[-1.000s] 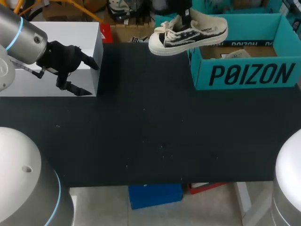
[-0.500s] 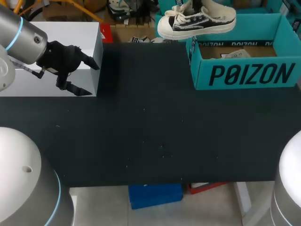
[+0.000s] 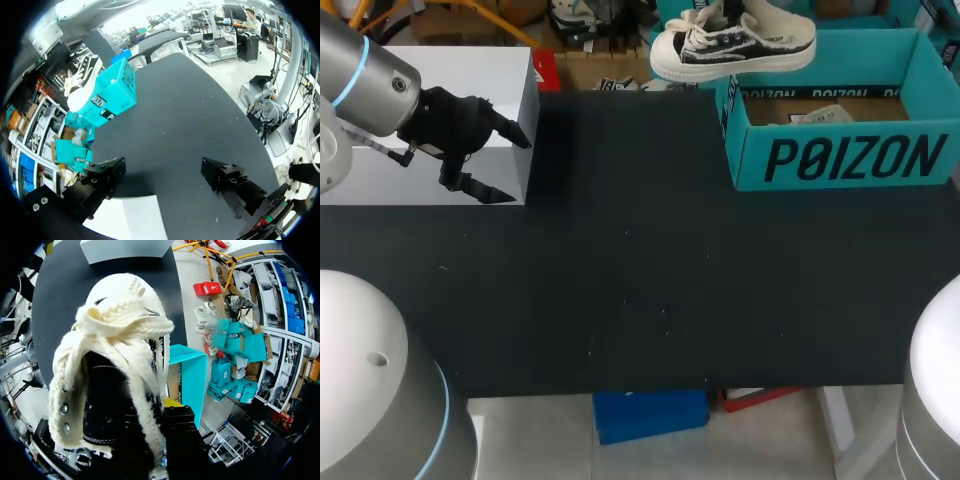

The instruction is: Take the shoe out of the shoebox, open the shoe tongue, remove and reinsert the insole, then place the shoe into the shoebox

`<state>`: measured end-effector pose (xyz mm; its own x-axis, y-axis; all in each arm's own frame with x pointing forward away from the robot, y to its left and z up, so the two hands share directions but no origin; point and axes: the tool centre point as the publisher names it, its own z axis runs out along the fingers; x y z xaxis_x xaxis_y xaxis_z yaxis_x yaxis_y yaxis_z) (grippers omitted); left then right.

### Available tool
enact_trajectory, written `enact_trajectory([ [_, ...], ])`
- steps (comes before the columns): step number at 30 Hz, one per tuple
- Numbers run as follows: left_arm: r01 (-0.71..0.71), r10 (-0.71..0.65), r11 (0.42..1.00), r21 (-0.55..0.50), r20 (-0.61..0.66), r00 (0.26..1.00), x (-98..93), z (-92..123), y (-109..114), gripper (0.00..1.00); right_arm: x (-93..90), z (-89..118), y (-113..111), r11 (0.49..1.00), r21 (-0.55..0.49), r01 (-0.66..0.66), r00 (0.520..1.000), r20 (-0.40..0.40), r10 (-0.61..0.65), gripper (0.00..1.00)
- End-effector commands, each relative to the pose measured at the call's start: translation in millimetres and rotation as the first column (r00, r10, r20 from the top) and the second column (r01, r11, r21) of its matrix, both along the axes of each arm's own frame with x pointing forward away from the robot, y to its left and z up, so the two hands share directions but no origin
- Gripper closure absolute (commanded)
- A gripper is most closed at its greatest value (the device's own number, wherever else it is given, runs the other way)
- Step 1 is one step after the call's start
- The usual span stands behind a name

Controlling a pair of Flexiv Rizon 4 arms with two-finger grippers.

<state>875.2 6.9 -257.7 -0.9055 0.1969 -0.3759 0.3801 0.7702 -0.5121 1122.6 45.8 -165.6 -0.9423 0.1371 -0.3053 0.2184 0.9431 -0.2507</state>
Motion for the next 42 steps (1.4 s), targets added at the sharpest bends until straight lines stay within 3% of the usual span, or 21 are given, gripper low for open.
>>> enact_trajectory([
  [1, -0.001, 0.001, 1.0, -0.002, 0.005, 1.0, -0.8, -1.3, 0.4, 0.0, 3.4, -1.7, -1.7, 1.0, -0.005, -0.005, 1.0, -0.012, 0.005, 1.0],
  [13, -0.001, 0.001, 1.0, -0.002, 0.005, 1.0, -0.8, -1.3, 0.4, 0.0, 25.4, -0.5, -37.4, 0.993, -0.01, -0.122, 0.992, -0.032, 0.121, 1.0],
  [31, -0.001, 0.001, 1.0, -0.002, 0.005, 1.0, -0.8, -1.3, 0.4, 0.0, 55.7, -10.1, -112.5, 0.986, 0.022, -0.163, 0.985, -0.047, 0.164, 1.0],
  [42, -0.001, 0.001, 1.0, -0.002, 0.005, 1.0, -0.8, -1.3, 0.4, 0.0, 80.1, -43.4, -151.5, 0.984, 0.048, -0.172, 0.982, -0.073, 0.175, 1.0],
])
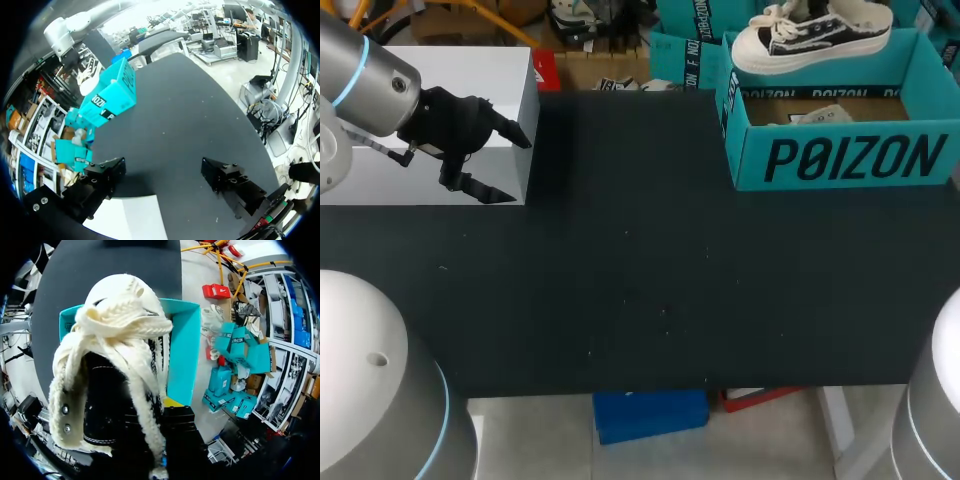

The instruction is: Take the shoe out of the shoebox, open the shoe tongue, remove and reinsert the insole, then place the shoe into the shoebox

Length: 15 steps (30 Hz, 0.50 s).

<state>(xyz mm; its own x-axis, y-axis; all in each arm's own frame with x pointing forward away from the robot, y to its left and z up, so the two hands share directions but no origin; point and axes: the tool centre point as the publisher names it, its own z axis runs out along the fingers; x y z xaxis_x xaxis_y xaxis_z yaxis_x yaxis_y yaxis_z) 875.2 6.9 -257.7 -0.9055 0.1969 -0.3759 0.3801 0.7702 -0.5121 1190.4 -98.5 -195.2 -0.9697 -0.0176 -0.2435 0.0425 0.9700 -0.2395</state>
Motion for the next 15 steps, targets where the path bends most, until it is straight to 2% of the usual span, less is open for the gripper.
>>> enact_trajectory([
  [1, -0.001, 0.001, 1.0, -0.002, 0.005, 1.0, -0.8, -1.3, 0.4, 0.0, 13.9, -18.0, -9.2, 1.0, 0.023, -0.009, 1.0, -0.022, 0.01, 1.0],
  [7, -0.001, 0.001, 1.0, -0.002, 0.005, 1.0, -0.8, -1.3, 0.4, 0.0, 28.3, -39.6, -21.2, 1.0, 0.027, 0.007, 0.999, -0.046, -0.006, 1.0],
  [15, -0.001, 0.001, 1.0, -0.002, 0.005, 1.0, -0.8, -1.3, 0.4, 0.0, 41.2, -57.8, -28.6, 0.999, 0.04, 0.019, 0.998, -0.063, -0.016, 1.0],
])
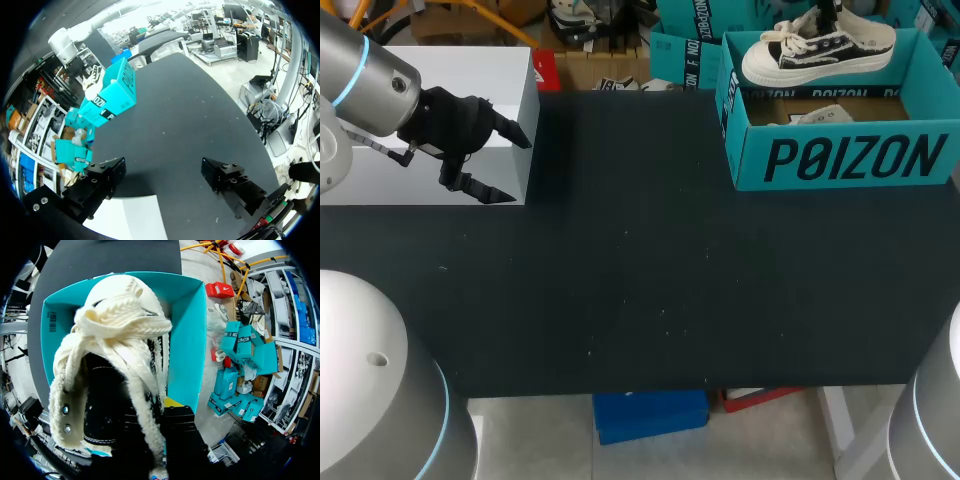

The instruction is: Take the shoe out of the shoebox, open the shoe tongue, remove and reinsert the insole, then place the shoe into the shoebox

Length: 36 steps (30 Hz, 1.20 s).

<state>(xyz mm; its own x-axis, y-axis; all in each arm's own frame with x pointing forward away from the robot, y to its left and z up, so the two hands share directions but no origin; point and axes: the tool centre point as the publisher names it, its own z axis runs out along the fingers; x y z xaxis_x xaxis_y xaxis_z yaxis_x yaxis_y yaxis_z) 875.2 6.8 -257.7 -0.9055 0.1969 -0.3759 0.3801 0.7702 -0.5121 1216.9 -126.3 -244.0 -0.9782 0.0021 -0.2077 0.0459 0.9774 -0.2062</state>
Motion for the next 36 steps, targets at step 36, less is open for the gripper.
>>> enact_trajectory([
  [36, -0.001, 0.001, 1.0, -0.002, 0.005, 1.0, -0.8, -1.3, 0.4, 0.0, 18.8, -96.6, -23.4, 0.998, 0.047, 0.049, 0.993, -0.11, -0.043, 1.0],
])
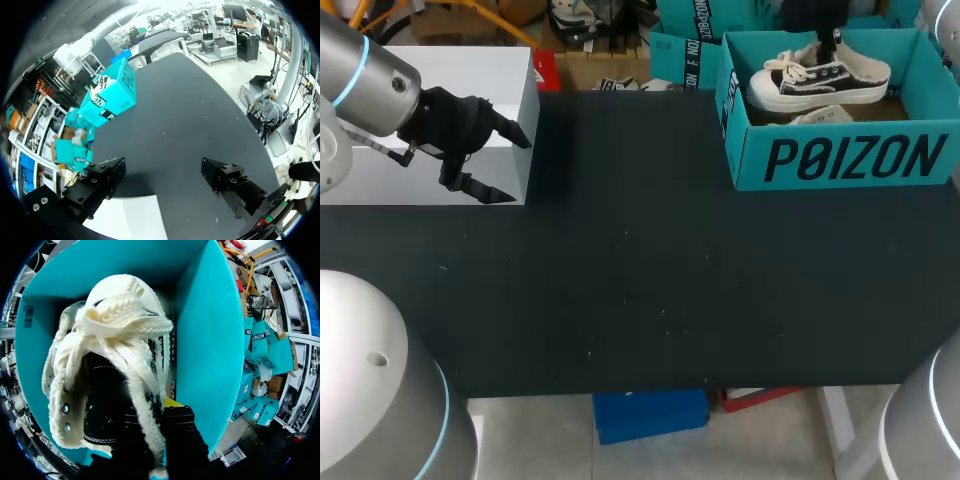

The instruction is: Take the shoe out of the shoebox, open the shoe tongue, remove and reinsert the insole, then place the shoe into the shoebox

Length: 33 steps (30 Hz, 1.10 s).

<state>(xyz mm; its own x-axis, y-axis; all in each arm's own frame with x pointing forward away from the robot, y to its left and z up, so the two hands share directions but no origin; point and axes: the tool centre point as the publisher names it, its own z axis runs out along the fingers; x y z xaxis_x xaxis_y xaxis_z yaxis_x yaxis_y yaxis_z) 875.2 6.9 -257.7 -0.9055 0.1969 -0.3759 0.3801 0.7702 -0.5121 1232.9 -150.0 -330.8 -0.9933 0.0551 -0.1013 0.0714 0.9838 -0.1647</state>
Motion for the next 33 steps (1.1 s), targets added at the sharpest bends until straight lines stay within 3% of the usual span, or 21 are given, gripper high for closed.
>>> enact_trajectory([
  [1, -0.001, 0.001, 1.0, -0.002, 0.005, 1.0, -0.8, -1.2, 0.4, 0.0, 1.5, -13.3, 0.1, 1.0, 0.002, 0.0, 1.0, -0.004, 0.0, 1.0],
  [18, -0.001, 0.001, 1.0, -0.002, 0.005, 1.0, -0.8, -1.2, 0.4, 0.0, -6.9, -50.5, -0.2, 0.999, 0.044, 0.01, 1.0, 0.004, -0.01, 1.0],
  [25, -0.001, 0.001, 1.0, -0.002, 0.005, 1.0, -0.8, -1.2, 0.4, 0.0, -9.4, -53.2, 0.8, 0.999, 0.036, -0.002, 1.0, -0.002, 0.002, 1.0],
  [26, -0.001, 0.001, 1.0, -0.002, 0.005, 1.0, -0.8, -1.2, 0.4, 0.0, -10.0, -53.1, 1.3, 0.999, 0.033, -0.008, 1.0, -0.002, 0.008, 0.86],
  [27, -0.001, 0.001, 1.0, -0.002, 0.005, 1.0, -0.8, -1.2, 0.4, 0.0, -10.3, -53.1, 1.6, 0.999, 0.032, -0.009, 1.0, -0.002, 0.009, 0.54],
  [29, -0.001, 0.001, 1.0, -0.002, 0.005, 1.0, -0.8, -1.2, 0.4, 0.0, -10.3, -53.1, 1.7, 0.999, 0.03, -0.01, 1.0, -0.003, 0.011, 0.15],
  [30, -0.001, 0.001, 1.0, -0.002, 0.005, 1.0, -0.8, -1.2, 0.4, 0.0, -10.2, -53.0, 1.7, 1.0, 0.028, -0.011, 1.0, -0.003, 0.011, 0.0],
  [33, -0.001, 0.001, 1.0, -0.002, 0.005, 1.0, -0.8, -1.2, 0.4, 0.0, -9.5, -52.1, 1.7, 1.0, 0.028, -0.011, 1.0, -0.004, 0.011, 0.0],
])
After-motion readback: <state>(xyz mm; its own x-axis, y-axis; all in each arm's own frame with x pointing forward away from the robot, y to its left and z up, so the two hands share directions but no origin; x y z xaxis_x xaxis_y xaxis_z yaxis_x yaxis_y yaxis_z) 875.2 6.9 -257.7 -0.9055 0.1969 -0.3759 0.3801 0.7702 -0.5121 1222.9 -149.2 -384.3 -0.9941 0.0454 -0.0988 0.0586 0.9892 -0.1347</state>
